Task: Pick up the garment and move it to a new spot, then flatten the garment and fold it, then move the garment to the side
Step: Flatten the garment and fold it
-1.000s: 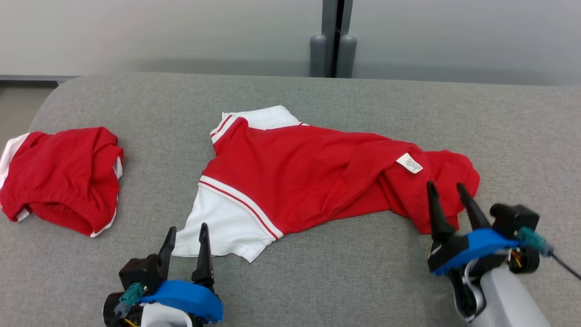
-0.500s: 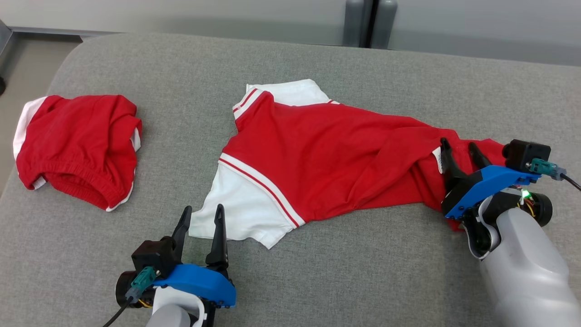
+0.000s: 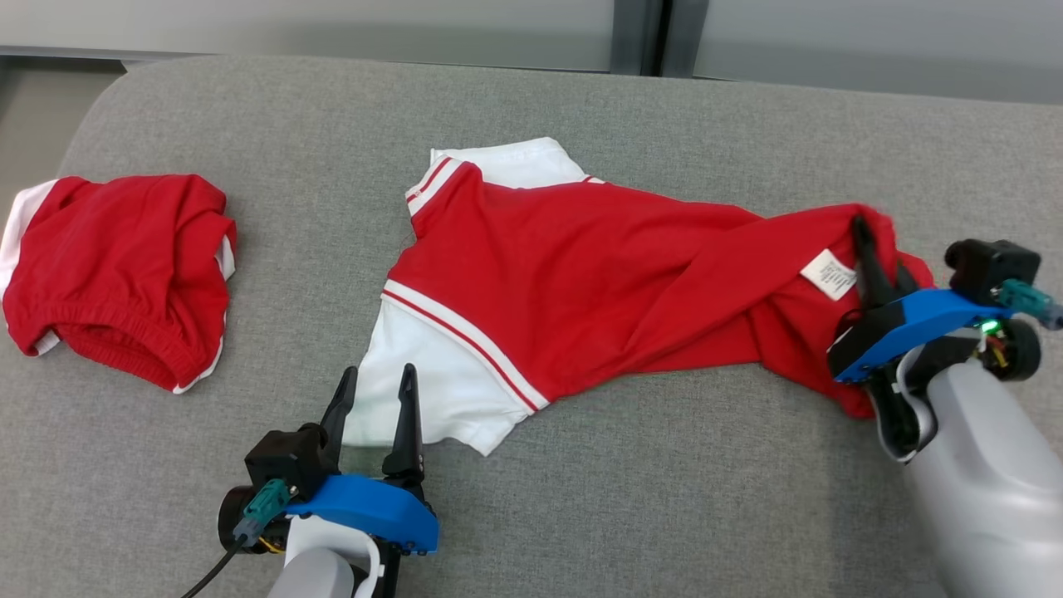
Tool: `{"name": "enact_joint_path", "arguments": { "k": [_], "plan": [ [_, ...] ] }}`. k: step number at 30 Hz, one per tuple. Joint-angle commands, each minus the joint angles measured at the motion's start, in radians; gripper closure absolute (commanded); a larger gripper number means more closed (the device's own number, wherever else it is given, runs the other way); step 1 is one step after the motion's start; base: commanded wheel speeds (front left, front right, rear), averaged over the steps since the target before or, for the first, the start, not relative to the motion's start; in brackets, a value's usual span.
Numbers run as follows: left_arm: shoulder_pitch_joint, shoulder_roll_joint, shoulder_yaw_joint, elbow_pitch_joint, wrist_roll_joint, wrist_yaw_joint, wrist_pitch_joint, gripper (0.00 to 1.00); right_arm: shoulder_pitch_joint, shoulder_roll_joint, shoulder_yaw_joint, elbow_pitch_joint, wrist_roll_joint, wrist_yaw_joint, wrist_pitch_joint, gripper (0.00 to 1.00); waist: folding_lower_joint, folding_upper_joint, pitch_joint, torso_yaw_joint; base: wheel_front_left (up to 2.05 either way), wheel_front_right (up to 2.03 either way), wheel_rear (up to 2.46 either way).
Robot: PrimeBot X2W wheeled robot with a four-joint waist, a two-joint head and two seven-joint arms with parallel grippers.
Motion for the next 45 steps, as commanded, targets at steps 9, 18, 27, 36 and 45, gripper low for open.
{"name": "enact_joint_path", "arguments": {
  "k": [9, 18, 27, 36, 45],
  "plan": [
    [0.002, 0.001, -0.029, 0.021, -0.012, -0.005, -0.003, 0.00, -0.059, -0.128, -0.002, -0.227, -0.088, 0.000, -0.020, 1.00, 0.0000, -0.0002, -0.047, -0.014, 0.00, 0.00, 0.00],
    [0.041, 0.001, -0.014, 0.051, -0.010, -0.014, -0.003, 0.00, 0.086, -0.155, 0.084, -0.402, -0.037, 0.000, -0.019, 1.00, 0.0000, -0.0002, -0.102, -0.080, 0.00, 0.00, 0.00],
    [0.053, 0.001, 0.002, 0.070, -0.005, -0.016, -0.003, 0.00, 0.444, -0.103, 0.073, -0.412, 0.078, 0.000, -0.020, 1.00, 0.0000, -0.0002, -0.134, -0.154, 0.00, 0.00, 0.00],
    [0.061, 0.001, 0.060, 0.058, 0.039, 0.004, -0.003, 0.00, 0.452, -0.040, -0.054, -0.356, -0.062, 0.000, -0.020, 0.00, 0.0000, -0.0002, -0.157, -0.184, 0.00, 0.00, 0.00],
    [0.083, 0.000, 0.118, 0.006, 0.154, 0.050, -0.003, 0.00, 0.457, 0.084, -0.149, -0.574, -0.330, 0.000, -0.020, 0.00, 0.0000, -0.0002, -0.191, -0.176, 0.00, 0.00, 0.00]
  ]
}}
